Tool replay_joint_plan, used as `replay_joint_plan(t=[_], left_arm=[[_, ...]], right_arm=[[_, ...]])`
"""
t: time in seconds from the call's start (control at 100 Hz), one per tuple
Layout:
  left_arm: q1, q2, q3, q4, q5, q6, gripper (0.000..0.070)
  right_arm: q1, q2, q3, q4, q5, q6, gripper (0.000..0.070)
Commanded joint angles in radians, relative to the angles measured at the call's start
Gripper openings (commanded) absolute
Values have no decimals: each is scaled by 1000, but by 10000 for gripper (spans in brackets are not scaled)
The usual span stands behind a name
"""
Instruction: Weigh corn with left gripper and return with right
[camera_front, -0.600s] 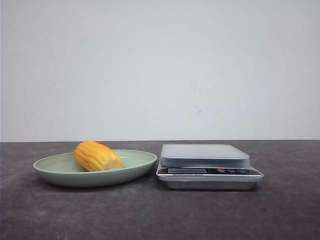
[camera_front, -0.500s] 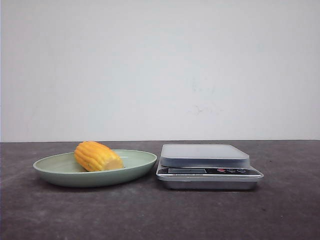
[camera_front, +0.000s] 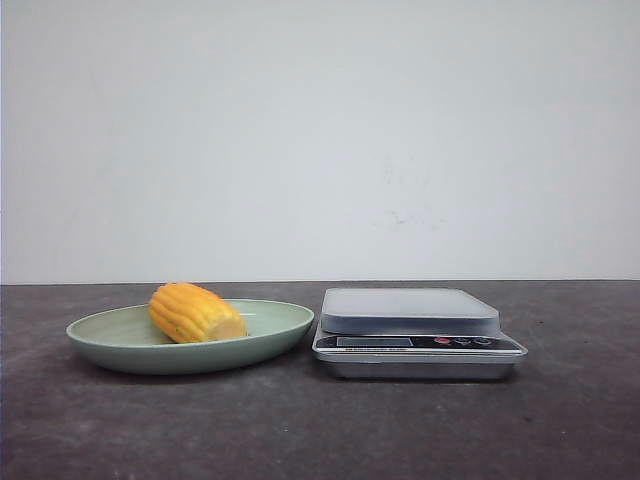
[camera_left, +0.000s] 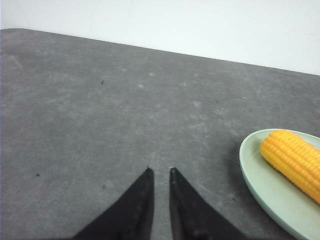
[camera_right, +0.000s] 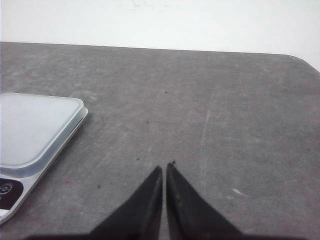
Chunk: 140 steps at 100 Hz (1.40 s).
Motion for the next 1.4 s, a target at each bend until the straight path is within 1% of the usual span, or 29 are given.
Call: replay_joint_plan(t=[0.0,0.99,1.13,1.32,1.39], left_arm=[[2,-2,-18,-5,1,9,11],[2,-2,-18,-4,1,9,11],[2,-2,-18,-4,1,9,11],[2,-2,-18,18,8,5,11],[2,-2,-18,23,27,4,10]], right_arm=[[-1,-2,-3,11,2,-3,7],[1,-2,-3,11,0,-2,7],[1,-2,-3,10,-26,59,7],[1,-2,-3,-3,-26,84,7],[1,-1,-3,2,-28,143,7]])
